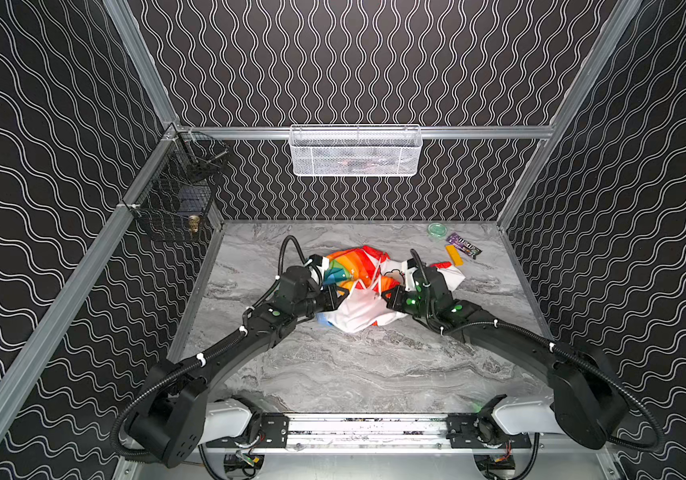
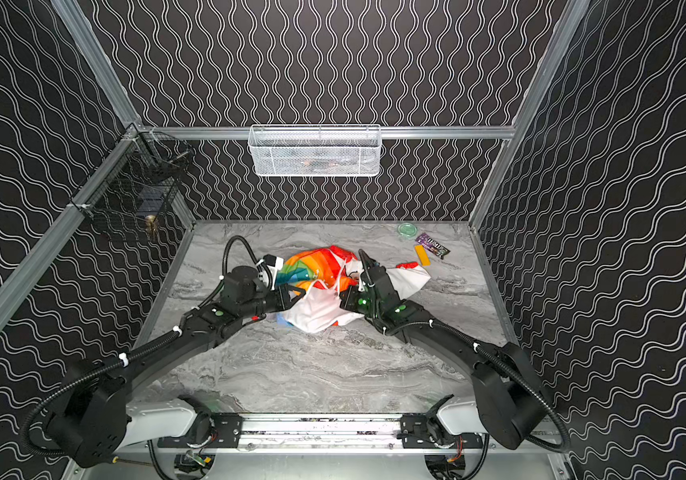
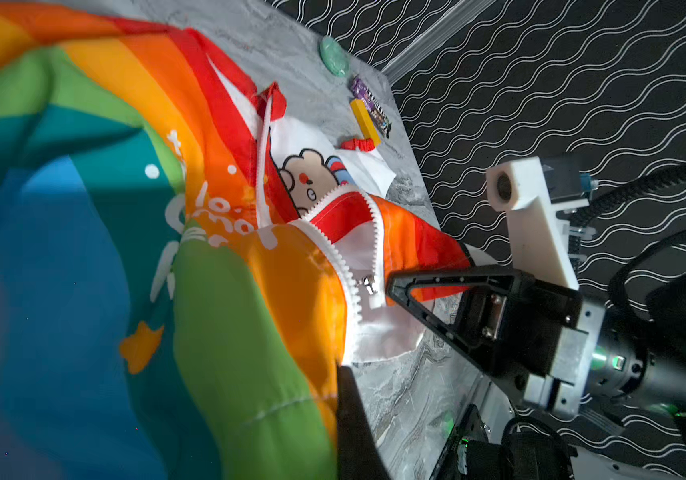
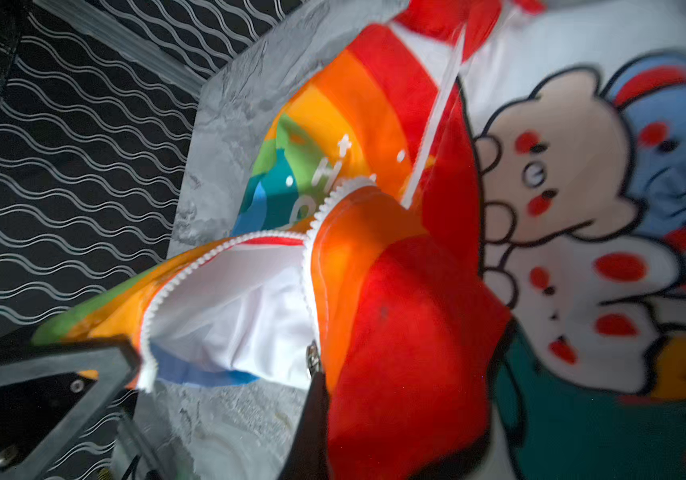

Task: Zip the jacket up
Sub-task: 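Lift both grippers holding the zipper edges up and away from the robot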

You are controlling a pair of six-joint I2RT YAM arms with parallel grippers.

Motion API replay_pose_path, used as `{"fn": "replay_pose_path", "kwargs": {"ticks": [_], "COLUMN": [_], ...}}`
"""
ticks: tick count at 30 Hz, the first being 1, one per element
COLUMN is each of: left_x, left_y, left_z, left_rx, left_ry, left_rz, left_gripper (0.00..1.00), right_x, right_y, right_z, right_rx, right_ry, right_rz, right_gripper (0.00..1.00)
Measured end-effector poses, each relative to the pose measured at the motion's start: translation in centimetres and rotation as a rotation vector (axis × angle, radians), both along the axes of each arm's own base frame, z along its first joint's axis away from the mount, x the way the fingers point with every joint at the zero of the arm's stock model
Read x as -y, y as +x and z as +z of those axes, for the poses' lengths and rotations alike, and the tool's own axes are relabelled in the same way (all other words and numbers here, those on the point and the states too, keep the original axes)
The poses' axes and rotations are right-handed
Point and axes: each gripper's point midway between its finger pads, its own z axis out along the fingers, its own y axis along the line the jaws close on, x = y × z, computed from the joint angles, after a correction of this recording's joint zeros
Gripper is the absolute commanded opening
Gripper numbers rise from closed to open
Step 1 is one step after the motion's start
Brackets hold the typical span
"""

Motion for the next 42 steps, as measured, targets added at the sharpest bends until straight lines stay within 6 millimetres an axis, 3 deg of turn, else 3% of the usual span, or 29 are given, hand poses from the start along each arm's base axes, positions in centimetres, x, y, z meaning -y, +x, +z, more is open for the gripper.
{"fn": "replay_pose_path", "kwargs": {"ticks": [5, 12, 19, 25, 32, 42], "left_x": [-0.4, 0.0, -0.3, -0.7, -0.9, -0.2], "left_y": [2.0, 4.4, 4.2, 4.4, 5.0, 5.0], "left_z": [3.3, 5.7, 5.8, 7.4, 6.9, 8.1], "left_rx": [0.091, 0.193, 0.305, 0.383, 0.370, 0.386], "left_ry": [0.039, 0.111, 0.153, 0.137, 0.079, -0.036], "left_rz": [0.041, 0.046, 0.021, 0.050, 0.088, 0.089], "left_gripper": [0.00, 0.00, 0.00, 0.00, 0.00, 0.00], "right_x": [2.2, 2.7, 3.4, 3.6, 2.1, 1.4], "right_y": [1.9, 2.1, 2.3, 2.2, 1.9, 1.6], "right_z": [1.4, 4.1, 6.1, 7.6, 9.3, 9.7], "right_rx": [0.060, 0.196, 0.333, 0.411, 0.457, 0.504], "right_ry": [-0.032, -0.014, -0.039, -0.022, 0.019, 0.123], "right_rz": [-0.039, -0.002, 0.002, 0.020, 0.102, 0.175], "right_gripper": [0.00, 0.00, 0.00, 0.00, 0.00, 0.00]}}
